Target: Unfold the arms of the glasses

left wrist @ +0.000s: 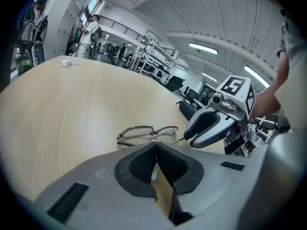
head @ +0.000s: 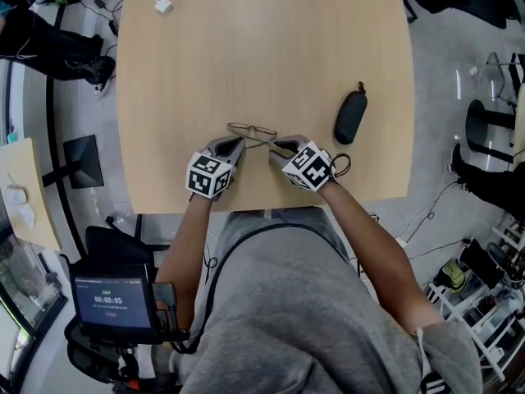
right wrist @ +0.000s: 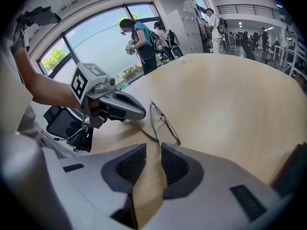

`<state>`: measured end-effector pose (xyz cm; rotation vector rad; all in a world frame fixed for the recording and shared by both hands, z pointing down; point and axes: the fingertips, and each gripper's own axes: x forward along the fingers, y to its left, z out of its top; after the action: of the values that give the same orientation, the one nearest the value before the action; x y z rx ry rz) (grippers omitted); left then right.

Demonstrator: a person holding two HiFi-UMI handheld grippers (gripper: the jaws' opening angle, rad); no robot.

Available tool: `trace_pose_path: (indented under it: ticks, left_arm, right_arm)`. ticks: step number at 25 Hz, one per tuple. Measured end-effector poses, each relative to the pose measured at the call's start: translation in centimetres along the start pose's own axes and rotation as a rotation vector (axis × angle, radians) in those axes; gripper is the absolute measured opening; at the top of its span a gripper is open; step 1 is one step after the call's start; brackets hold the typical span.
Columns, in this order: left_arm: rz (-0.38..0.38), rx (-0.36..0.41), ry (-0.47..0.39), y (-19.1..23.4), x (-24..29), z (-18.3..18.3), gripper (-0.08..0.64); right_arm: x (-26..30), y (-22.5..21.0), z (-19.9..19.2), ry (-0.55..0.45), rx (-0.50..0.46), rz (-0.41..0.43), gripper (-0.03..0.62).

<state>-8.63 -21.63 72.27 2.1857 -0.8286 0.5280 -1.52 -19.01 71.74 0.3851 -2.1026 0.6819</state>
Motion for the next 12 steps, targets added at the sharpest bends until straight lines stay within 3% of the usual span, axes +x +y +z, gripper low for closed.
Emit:
trace_pose_path:
  ticks: [9,10,12]
  left_arm:
    - [-0.050,-0.185,-0.076,-1.5,0.1,-0.2,0.005]
    - [-0.043,-0.146,-0.082,-1.5,-0.3,0.3,0.006]
    - [-0.022,0.080,-0.051,-2.0,-1.0,1.5,0.006]
  right_arm:
    - [0.7,-0.9,-0.4,-0.002,0.012,-0.071,0.114]
    - [0.6,-0.5,-0.5,0.008,-0.008,-0.068,0.126]
    - [0.2,1.2,-0.5,0.046,-0.100,-0.037,0.202]
